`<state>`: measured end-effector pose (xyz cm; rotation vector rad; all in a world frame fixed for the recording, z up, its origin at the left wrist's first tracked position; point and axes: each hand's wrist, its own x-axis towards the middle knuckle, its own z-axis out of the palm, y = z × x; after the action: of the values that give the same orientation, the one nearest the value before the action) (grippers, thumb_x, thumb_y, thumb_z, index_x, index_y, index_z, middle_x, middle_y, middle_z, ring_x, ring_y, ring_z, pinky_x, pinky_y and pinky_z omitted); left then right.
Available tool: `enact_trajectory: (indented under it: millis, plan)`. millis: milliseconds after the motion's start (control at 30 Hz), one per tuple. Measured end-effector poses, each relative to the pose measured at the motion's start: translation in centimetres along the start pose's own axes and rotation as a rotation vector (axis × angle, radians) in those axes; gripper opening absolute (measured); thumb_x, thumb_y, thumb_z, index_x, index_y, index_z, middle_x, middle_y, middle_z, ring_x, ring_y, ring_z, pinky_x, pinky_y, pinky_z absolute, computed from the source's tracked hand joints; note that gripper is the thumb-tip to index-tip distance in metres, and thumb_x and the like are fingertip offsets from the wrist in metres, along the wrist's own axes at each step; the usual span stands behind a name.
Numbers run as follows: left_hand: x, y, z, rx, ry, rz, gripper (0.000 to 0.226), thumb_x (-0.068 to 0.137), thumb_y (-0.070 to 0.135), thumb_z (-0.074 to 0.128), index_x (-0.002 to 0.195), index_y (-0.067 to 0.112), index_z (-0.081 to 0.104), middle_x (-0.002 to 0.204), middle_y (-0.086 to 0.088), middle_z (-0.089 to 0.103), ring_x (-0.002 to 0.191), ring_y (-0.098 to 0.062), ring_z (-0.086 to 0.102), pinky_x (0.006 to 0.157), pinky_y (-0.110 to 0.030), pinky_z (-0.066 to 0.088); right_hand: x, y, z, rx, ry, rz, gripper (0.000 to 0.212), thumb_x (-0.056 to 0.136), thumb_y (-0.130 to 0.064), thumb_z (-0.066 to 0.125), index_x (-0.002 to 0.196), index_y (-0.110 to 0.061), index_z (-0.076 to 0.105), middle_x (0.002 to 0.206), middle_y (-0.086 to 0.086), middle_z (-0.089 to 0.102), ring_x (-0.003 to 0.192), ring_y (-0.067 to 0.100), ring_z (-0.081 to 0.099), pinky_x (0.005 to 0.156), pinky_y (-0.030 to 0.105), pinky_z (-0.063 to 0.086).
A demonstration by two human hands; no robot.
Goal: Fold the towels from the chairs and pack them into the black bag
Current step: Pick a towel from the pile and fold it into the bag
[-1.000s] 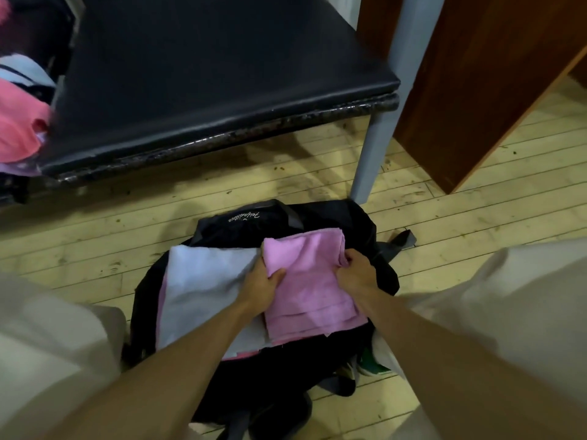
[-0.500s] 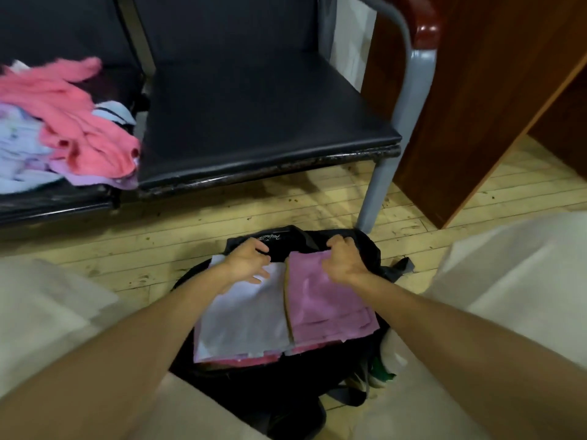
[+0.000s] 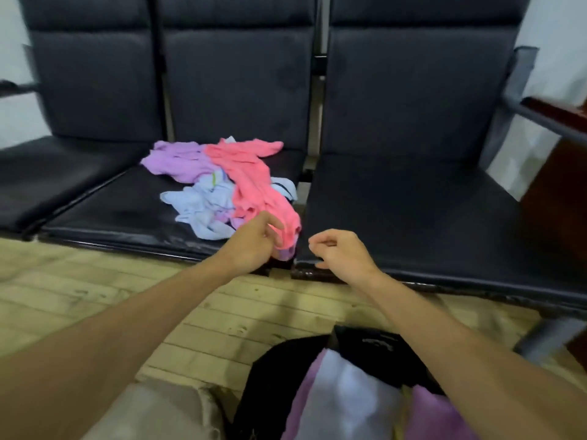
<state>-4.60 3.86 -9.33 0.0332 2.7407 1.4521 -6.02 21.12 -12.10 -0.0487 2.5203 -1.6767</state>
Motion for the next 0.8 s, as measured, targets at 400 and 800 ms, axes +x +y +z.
enact_trajectory:
  millis: [400,800]
  plan:
    - [1.1,-4.5,-4.9,-0.206,0.230,-0.292,0.020,0.092,0.008,0.049,0.110,0.012,0.054,0.096,-0.008,0.064,0.084,-0.021,0.064,0.081,-0.036,0.051,7.2,-3.4,8.1,-0.174,-0.052,-0.120,0.024,0.092,-0.035,0.059,0.095,-0.015,0.072,0.102,0.003,0.069,0.091,0.017,0.059,0.086,0.031,0.047]
    - [2.2,-2.6,-4.8,-0.563,0.515,-0.341,0.019,0.086,-0.001,0.040,0.077,0.014,0.048,0.081,-0.008,0.046,0.078,-0.021,0.042,0.072,-0.034,0.034,9.1,-6.1,10.2,-0.252,0.051,-0.121,0.031,0.092,-0.016,0.049,0.061,-0.015,0.049,0.065,-0.001,0.046,0.064,0.020,0.044,0.053,0.029,0.033]
